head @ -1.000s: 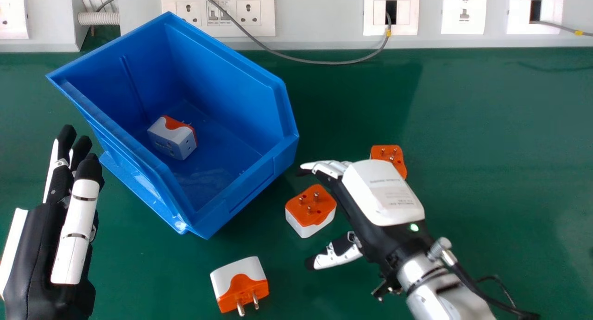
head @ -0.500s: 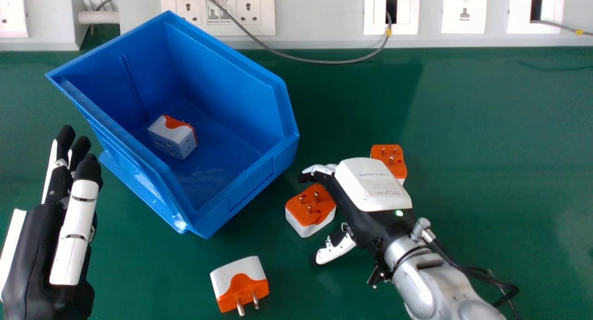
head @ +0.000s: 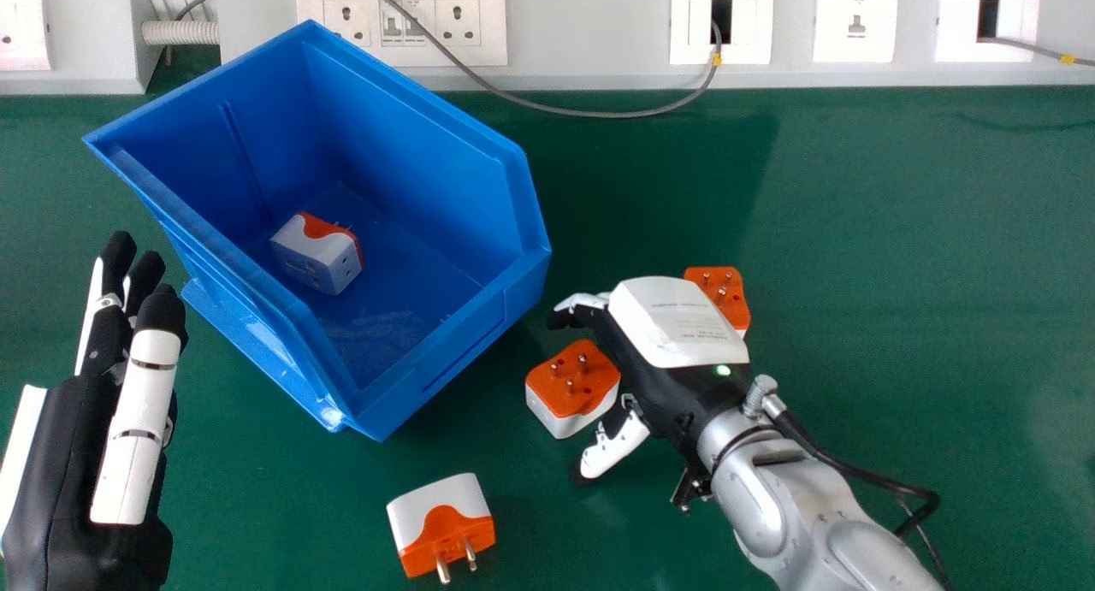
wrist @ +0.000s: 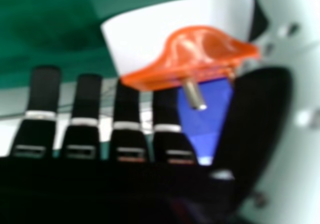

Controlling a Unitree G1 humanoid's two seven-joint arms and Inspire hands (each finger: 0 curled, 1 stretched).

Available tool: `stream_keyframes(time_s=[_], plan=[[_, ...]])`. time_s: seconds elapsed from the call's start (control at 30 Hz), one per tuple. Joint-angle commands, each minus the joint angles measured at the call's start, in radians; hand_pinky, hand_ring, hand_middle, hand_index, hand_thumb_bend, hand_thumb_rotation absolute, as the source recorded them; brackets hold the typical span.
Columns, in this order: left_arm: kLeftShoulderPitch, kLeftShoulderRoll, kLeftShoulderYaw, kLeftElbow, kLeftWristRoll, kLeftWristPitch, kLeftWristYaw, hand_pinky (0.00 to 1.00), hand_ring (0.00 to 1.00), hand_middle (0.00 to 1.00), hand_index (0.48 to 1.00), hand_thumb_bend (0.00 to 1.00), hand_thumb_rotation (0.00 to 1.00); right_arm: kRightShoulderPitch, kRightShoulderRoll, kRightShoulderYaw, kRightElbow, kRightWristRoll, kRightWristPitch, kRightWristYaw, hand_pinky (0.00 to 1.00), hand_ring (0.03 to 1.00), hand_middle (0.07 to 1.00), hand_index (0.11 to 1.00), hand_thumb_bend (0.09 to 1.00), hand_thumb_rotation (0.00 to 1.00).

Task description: Pick all objects and put in blue box

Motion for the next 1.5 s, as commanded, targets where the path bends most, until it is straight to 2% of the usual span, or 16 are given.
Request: stream_keyframes(time_s=[0.0,0.47,0.77,0.97,1.1,1.3,1.47], plan=[[0.0,0.01,0.004,-0.03,-0.001,-0.001,0.002,1.0,1.0,1.0,1.0,0.49,0.83,-0.046,0.008,0.005,0.009,0.003,0.012,-0.008,0.6,0.743,0.773,0.737,0.847,0.09],[-0.001,0.008,0.0,-0.036,-0.003,0.003,0.004,1.0,1.0,1.0,1.0,0.47,0.83,-0.135,0.005,0.07,0.079,-0.006,0.015,0.08,0.62,0.747,0.774,0.695,0.84,0.07],[0.0,0.012,0.008,-0.043,-0.01,0.007,0.003,1.0,1.0,1.0,1.0,0.48,0.83,-0.173,-0.003,0.116,0.114,-0.016,0.017,0.13,0.62,0.742,0.771,0.688,0.834,0.03],[-0.002,0.01,0.005,-0.054,0.002,0.018,0.012,1.0,1.0,1.0,1.0,0.48,0.83,-0.2,-0.013,0.152,0.147,-0.036,0.019,0.148,0.62,0.735,0.741,0.64,0.827,0.02],[-0.003,0.013,0.008,-0.057,0.003,0.023,0.014,1.0,1.0,1.0,1.0,0.49,0.84,-0.224,-0.02,0.182,0.164,-0.051,0.023,0.168,0.62,0.723,0.718,0.629,0.82,0.01],[-0.003,0.017,0.017,-0.062,-0.006,0.027,0.009,1.0,1.0,1.0,1.0,0.49,0.84,-0.234,-0.033,0.19,0.144,-0.035,0.023,0.219,0.61,0.695,0.69,0.567,0.797,0.01],[-0.004,0.017,0.015,-0.066,-0.004,0.03,0.011,1.0,1.0,1.0,1.0,0.48,0.84,-0.229,-0.037,0.186,0.147,-0.028,0.017,0.213,0.6,0.681,0.675,0.561,0.791,0.01]])
